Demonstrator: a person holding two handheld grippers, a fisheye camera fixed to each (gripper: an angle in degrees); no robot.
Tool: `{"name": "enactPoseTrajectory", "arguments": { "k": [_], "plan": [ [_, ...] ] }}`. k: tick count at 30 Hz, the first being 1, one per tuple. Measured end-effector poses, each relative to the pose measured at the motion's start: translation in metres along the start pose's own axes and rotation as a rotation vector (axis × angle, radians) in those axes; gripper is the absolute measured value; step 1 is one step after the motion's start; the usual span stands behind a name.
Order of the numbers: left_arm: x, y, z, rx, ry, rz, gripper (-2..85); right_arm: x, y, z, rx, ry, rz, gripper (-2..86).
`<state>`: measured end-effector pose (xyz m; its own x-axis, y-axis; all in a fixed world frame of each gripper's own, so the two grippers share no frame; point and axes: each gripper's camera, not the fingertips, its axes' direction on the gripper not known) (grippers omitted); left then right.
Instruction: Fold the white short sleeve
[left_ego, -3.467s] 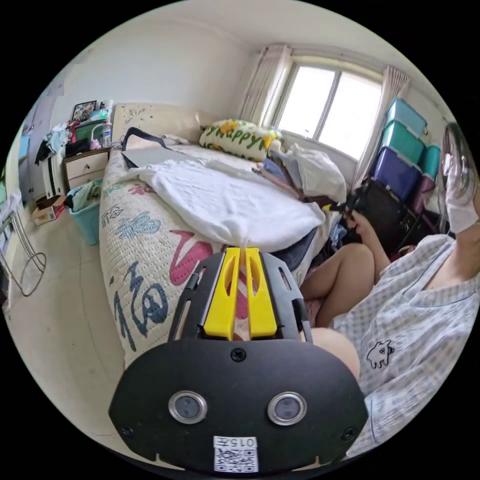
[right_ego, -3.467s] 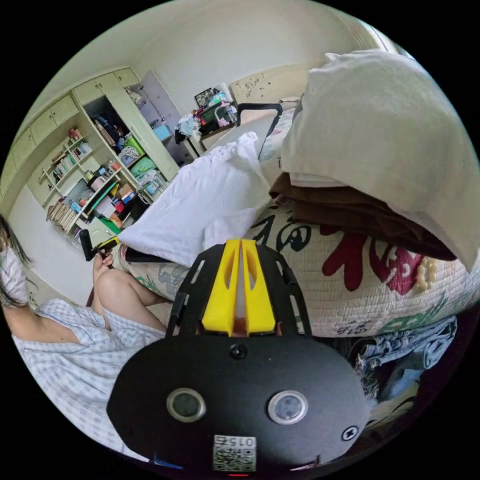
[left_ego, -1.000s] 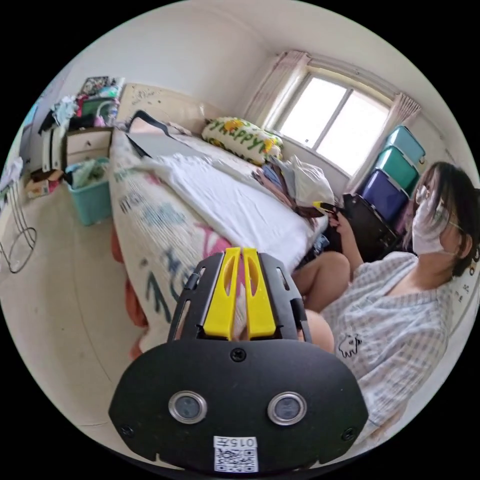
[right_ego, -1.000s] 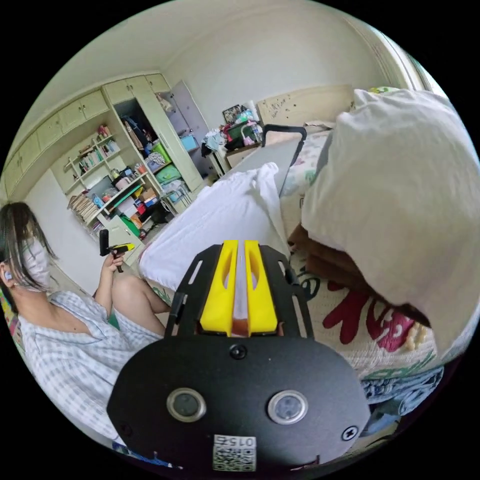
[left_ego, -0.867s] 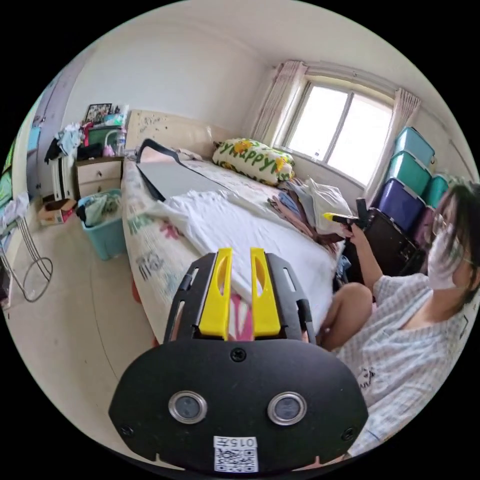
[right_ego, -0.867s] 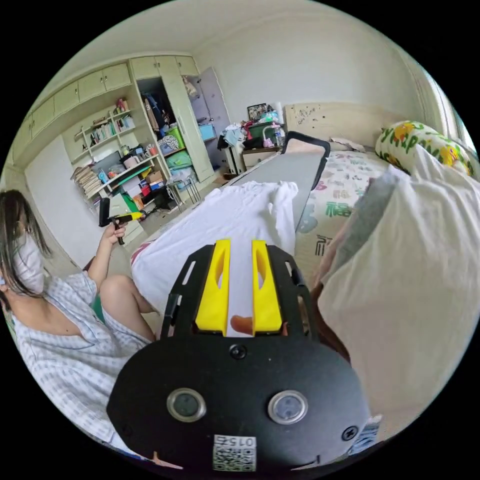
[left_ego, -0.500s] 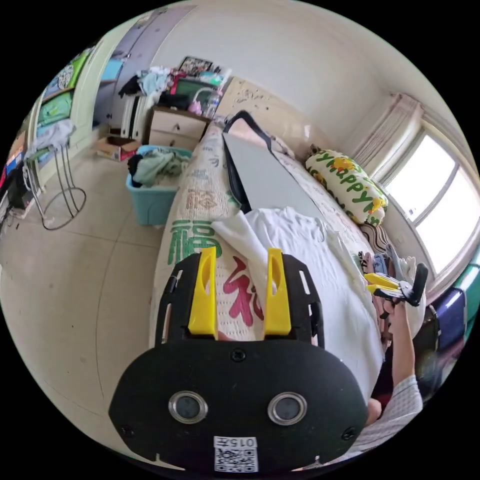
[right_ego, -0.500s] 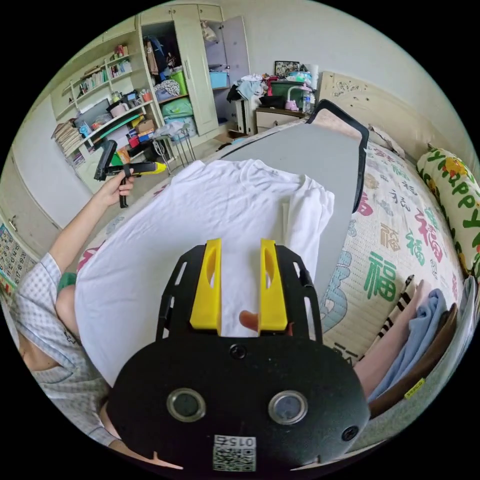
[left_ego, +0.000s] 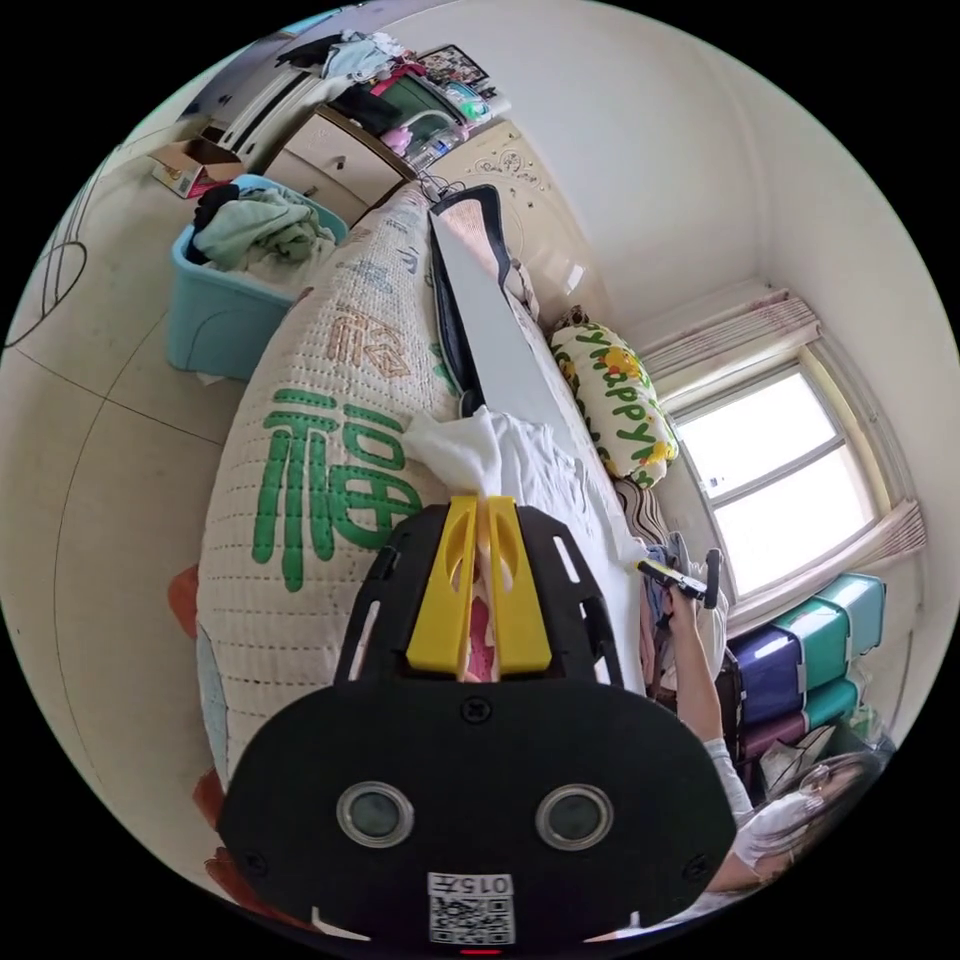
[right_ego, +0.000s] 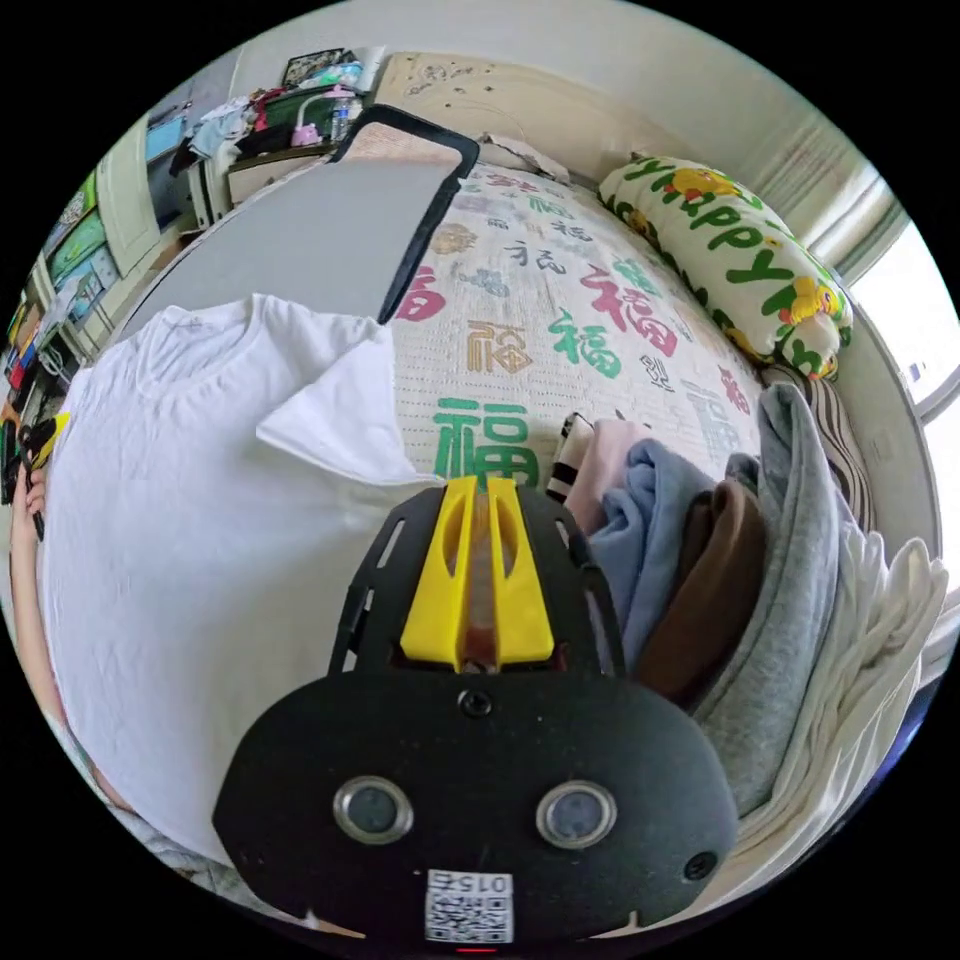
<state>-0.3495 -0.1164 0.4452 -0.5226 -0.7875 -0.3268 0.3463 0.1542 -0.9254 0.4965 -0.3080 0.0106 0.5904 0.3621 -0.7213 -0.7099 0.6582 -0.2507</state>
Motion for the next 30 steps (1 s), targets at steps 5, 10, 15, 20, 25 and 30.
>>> {"name": "enactPoseTrajectory", "arguments": {
  "k": [5, 10, 15, 20, 25, 30],
  "plan": [
    [0.009, -0.005, 0.001, 0.016, -0.002, -0.004, 0.5, -0.014, -0.013, -0.026, 0.161, -0.116, -0.097, 5.7],
    [0.028, -0.001, -0.021, 0.145, -0.057, 0.026, 7.1, -0.059, -0.048, -0.012, 0.093, -0.155, -0.235, 12.8],
    [0.050, -0.009, -0.013, 0.064, -0.216, 0.076, 12.7, -0.047, -0.081, 0.027, 0.006, -0.104, -0.073, 11.0],
    [0.073, -0.019, 0.021, -0.038, -0.357, 0.122, 12.9, -0.028, -0.092, 0.040, 0.044, -0.373, 0.007, 7.5],
    [0.074, -0.016, 0.017, -0.001, -0.281, 0.128, 2.2, -0.025, -0.104, 0.041, 0.038, -0.329, 0.090, 0.1],
    [0.093, 0.000, -0.024, 0.192, -0.286, 0.135, 0.0, -0.031, -0.111, 0.034, 0.067, -0.100, 0.126, -0.4]
  ]
}}
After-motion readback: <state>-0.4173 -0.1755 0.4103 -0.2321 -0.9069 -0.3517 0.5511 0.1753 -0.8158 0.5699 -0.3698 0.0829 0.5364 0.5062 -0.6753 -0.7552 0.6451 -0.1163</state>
